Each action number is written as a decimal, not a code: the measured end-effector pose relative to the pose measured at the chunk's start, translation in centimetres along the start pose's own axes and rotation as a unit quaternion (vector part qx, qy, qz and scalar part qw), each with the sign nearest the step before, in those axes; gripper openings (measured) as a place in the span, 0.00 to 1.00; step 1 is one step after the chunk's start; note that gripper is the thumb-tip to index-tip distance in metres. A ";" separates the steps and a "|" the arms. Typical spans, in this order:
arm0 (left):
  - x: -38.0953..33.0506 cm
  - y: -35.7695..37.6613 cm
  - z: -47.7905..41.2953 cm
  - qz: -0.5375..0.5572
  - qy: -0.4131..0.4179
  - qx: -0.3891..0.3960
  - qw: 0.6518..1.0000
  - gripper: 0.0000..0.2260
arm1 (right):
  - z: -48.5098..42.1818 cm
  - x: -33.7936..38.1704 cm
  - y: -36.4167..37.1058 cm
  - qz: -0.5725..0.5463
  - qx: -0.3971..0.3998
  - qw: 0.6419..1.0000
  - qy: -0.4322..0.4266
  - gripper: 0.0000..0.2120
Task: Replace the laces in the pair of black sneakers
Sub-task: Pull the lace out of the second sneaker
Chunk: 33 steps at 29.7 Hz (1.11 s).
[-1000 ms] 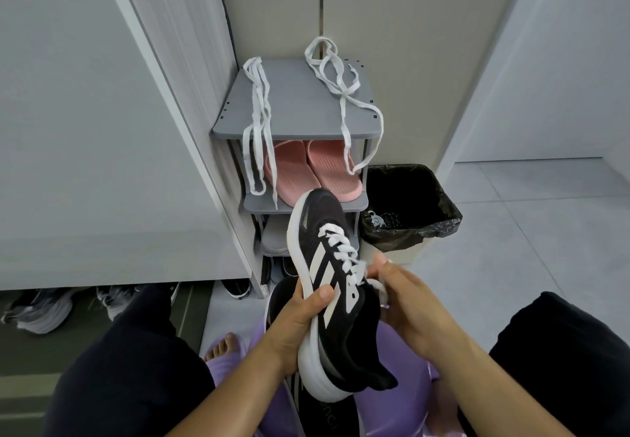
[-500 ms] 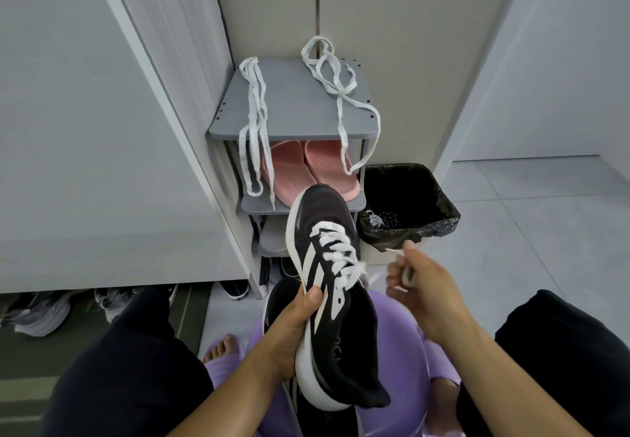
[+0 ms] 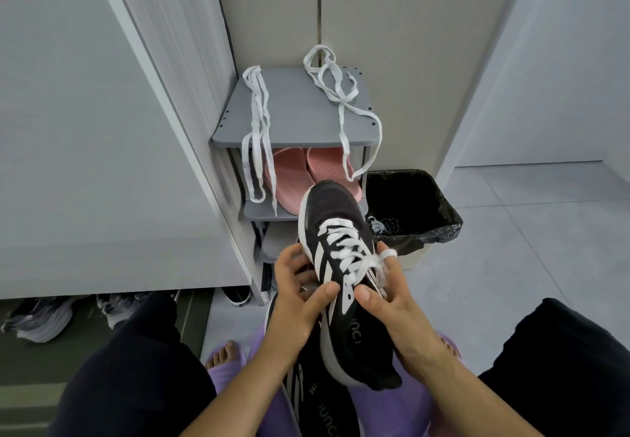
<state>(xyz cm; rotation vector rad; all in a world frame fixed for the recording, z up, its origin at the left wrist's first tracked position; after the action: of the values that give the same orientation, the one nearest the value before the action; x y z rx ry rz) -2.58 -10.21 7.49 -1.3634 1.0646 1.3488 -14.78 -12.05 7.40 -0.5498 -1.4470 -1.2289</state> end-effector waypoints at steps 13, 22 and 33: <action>-4.1 0.1 1.6 -0.176 0.098 -0.055 0.978 0.05 | 0.7 1.9 -0.2 0.126 -0.059 0.984 -0.109 0.27; -1.9 -0.1 0.2 0.059 -0.052 0.003 0.997 0.03 | 0.4 1.9 -2.7 0.156 -0.129 0.974 -0.100 0.18; -2.1 -2.0 -0.1 -0.092 -0.007 -0.059 0.994 0.09 | 0.0 0.4 -3.0 0.202 -0.144 0.967 -0.065 0.27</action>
<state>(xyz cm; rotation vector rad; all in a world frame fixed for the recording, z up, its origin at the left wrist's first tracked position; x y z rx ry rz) -0.68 -9.98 9.65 -1.4976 0.8393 1.2987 -17.47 -13.24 6.67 -1.0848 -1.1891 -1.0920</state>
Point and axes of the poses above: each hand's wrist, its own z-axis away from the middle knuckle, its own y-axis out of the palm, x = y × z, the point moved 10 cm from there along -z, towards the middle knuckle, and after that the axes turned 7 degrees about -z, right-handed, at the moved point
